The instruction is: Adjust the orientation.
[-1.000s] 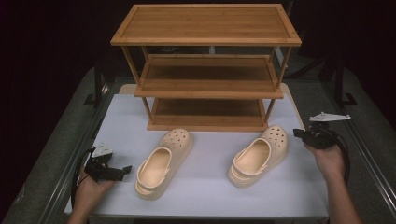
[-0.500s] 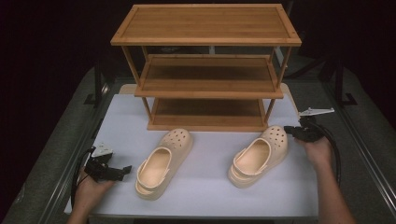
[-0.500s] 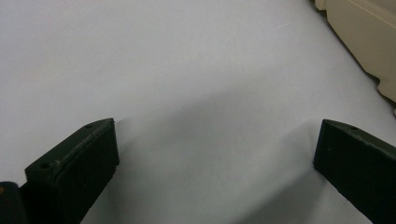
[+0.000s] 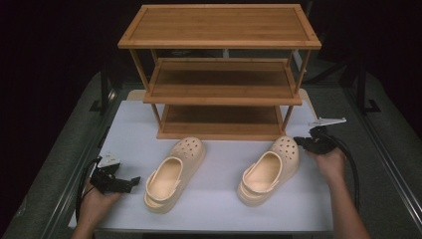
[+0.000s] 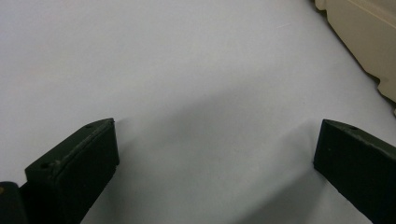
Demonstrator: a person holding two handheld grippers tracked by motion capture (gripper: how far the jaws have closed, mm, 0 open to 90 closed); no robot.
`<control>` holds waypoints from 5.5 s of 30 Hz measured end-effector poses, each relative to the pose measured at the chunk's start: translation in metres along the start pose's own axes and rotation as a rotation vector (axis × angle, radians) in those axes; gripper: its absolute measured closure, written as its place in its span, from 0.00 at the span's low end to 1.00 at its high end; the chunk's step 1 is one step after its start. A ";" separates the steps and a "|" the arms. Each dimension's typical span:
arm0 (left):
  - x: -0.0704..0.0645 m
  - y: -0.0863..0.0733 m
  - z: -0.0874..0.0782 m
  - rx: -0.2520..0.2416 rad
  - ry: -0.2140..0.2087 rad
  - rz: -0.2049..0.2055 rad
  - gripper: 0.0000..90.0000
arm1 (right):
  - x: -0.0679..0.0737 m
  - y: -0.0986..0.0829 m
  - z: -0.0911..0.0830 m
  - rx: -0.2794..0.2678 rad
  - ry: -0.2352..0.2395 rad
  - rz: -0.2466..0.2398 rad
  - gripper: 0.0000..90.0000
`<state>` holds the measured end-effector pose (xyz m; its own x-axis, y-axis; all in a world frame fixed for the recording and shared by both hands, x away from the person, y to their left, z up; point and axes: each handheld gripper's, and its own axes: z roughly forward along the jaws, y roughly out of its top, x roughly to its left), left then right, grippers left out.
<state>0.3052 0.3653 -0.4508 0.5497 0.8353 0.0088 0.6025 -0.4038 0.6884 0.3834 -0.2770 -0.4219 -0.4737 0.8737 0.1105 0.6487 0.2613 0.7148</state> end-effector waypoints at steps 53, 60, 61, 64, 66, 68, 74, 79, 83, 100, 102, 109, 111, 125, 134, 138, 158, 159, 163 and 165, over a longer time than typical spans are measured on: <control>0.000 0.000 0.000 0.001 0.000 0.000 0.00 | 0.078 -0.069 -0.038 0.002 0.128 -0.119 1.00; 0.000 0.000 0.000 0.001 0.000 0.001 0.00 | 0.080 -0.068 -0.036 0.000 0.140 -0.125 1.00; 0.000 0.000 0.000 0.001 0.000 0.001 0.00 | 0.080 -0.068 -0.036 0.001 0.140 -0.126 1.00; 0.000 0.000 0.000 0.001 0.000 0.000 0.00 | 0.080 -0.067 -0.034 0.002 0.141 -0.129 1.00; 0.000 0.000 0.000 0.001 0.000 0.000 0.00 | 0.080 -0.065 -0.032 0.000 0.140 -0.126 1.00; 0.000 0.000 0.000 0.001 0.000 0.000 0.00 | 0.080 -0.063 -0.030 0.000 0.142 -0.127 1.00; 0.000 0.000 0.000 0.002 0.000 0.000 0.00 | 0.079 -0.057 -0.023 0.002 0.160 -0.119 1.00; 0.000 0.000 0.000 0.001 0.000 0.000 0.00 | 0.079 -0.049 -0.016 0.017 0.181 -0.121 1.00; 0.000 0.000 0.000 0.001 0.000 0.000 0.00 | 0.081 -0.043 -0.010 0.024 0.187 -0.129 1.00; 0.000 0.000 0.000 0.001 0.000 0.000 0.00 | 0.097 -0.020 0.017 0.029 0.220 -0.165 1.00; 0.000 0.000 0.000 0.001 0.000 0.000 0.00 | 0.099 -0.018 0.020 0.024 0.230 -0.158 1.00; 0.000 0.000 0.000 0.001 0.000 0.000 0.00 | 0.108 -0.008 0.031 0.033 0.239 -0.177 1.00; 0.000 0.000 0.000 0.001 0.000 0.000 0.00 | 0.110 -0.006 0.035 0.028 0.249 -0.175 1.00; 0.000 0.000 0.000 0.001 -0.001 0.000 0.00 | 0.123 0.008 0.052 0.029 0.273 -0.190 1.00; 0.000 0.000 0.000 0.001 -0.001 0.000 0.00 | 0.130 0.014 0.060 0.027 0.282 -0.204 1.00; 0.000 0.000 0.000 -0.002 -0.002 -0.001 0.00 | 0.131 0.014 0.060 0.027 0.281 -0.204 1.00; 0.000 0.000 0.000 -0.001 0.000 0.000 0.00 | 0.112 0.002 0.011 -0.012 0.202 -0.089 0.62; 0.000 0.000 0.000 -0.002 -0.001 -0.001 0.00 | 0.113 0.000 0.006 -0.020 0.204 -0.089 0.61; 0.000 0.000 -0.001 -0.003 -0.003 0.001 0.00 | 0.113 -0.005 -0.006 -0.032 0.209 -0.091 0.55; 0.001 0.001 -0.002 -0.006 -0.012 -0.009 0.00 | 0.115 -0.006 -0.012 -0.033 0.212 -0.099 0.53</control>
<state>0.3051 0.3662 -0.4491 0.5510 0.8345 -0.0057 0.6038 -0.3939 0.6930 0.3177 -0.1835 -0.4055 -0.6510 0.7377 0.1790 0.5748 0.3250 0.7510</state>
